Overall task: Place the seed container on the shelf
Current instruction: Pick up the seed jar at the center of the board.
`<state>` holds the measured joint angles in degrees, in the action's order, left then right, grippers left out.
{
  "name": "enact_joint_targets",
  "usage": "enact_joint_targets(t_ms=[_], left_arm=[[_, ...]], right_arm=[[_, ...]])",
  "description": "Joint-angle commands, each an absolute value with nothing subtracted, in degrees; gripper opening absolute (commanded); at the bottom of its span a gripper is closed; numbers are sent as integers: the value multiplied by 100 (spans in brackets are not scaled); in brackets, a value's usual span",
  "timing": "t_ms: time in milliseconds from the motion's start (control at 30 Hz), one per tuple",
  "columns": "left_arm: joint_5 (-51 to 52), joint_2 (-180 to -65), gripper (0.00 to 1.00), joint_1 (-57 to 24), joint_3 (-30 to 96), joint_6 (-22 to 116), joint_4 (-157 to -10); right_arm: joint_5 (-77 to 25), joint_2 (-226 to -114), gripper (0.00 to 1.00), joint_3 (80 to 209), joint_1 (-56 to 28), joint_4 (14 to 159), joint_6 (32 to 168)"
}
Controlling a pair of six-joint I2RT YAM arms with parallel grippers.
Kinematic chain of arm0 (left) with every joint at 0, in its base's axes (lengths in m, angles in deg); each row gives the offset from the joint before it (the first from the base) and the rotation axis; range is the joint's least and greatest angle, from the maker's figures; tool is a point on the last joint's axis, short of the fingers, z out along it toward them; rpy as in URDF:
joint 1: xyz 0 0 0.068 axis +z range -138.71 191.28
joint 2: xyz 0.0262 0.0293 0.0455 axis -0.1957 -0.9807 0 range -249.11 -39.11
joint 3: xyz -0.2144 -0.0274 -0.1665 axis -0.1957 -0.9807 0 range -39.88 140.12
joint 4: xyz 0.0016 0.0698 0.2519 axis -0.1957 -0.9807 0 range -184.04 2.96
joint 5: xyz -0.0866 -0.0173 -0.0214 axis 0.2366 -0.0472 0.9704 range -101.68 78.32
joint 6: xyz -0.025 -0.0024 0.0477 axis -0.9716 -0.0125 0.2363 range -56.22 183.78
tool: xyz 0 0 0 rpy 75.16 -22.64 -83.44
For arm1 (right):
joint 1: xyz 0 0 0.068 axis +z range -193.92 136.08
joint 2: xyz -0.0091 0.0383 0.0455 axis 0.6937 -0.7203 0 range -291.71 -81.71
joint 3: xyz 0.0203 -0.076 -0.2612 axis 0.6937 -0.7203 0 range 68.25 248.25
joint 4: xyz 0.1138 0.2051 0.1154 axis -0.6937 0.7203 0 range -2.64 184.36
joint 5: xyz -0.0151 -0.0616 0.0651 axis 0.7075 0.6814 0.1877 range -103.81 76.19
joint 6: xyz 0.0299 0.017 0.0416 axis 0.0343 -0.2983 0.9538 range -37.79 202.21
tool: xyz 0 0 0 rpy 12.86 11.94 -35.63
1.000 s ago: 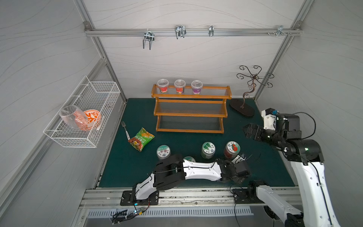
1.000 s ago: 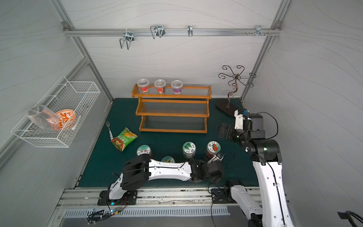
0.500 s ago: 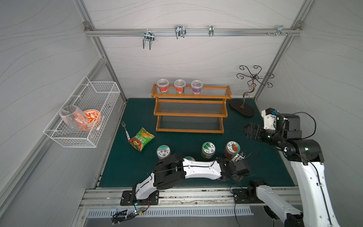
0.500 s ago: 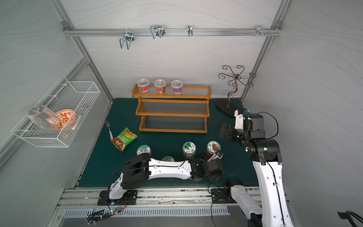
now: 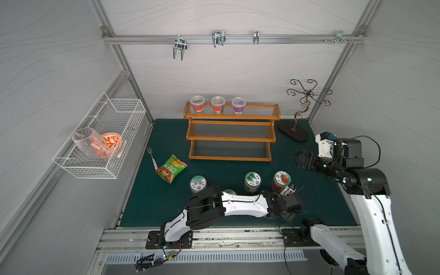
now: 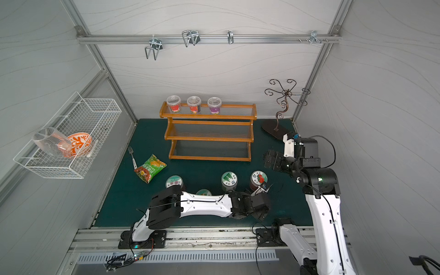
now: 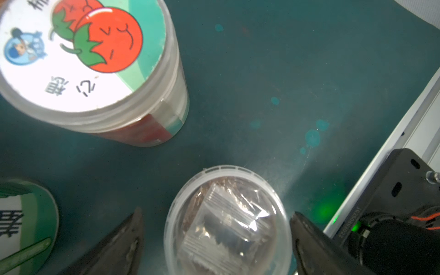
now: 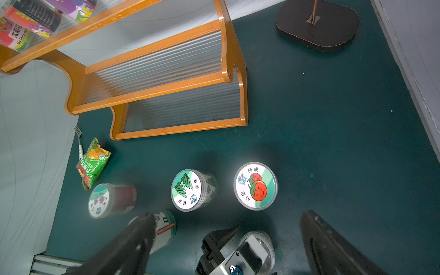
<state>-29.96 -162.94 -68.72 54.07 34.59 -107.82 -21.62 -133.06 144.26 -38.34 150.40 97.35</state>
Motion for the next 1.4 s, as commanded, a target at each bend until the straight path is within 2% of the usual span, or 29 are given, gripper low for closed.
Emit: enact_joint_targets(t_ms=[0,167,333,567,967,1167,1367], left_arm=[[-3061,-16324,96,-6900,5584,3452,-10831],[-3105,-16288,87,-6898,5542,3452,-10821],[-3135,-16297,87,-6898,5530,3424,-10844],[-3203,-15995,65,-6898,5372,3425,-10895],[-3363,-14019,61,-6719,4151,2993,-11215],[-3424,-12868,61,-6355,3917,2593,-12158],[-3386,-12106,62,-5859,4289,2262,-13556]], right_arm=[[-2260,-13280,99,14402,-3865,15002,9708],[-2295,-13269,99,14368,-3865,15002,9712],[-2295,-13258,99,14352,-3865,15002,9712],[-2349,-13204,99,14315,-3878,14938,9698],[-3497,-12499,99,13958,-3874,13974,9524],[-4538,-12156,99,13525,-3876,13204,9467],[-5582,-11898,99,12815,-3845,12159,9620]])
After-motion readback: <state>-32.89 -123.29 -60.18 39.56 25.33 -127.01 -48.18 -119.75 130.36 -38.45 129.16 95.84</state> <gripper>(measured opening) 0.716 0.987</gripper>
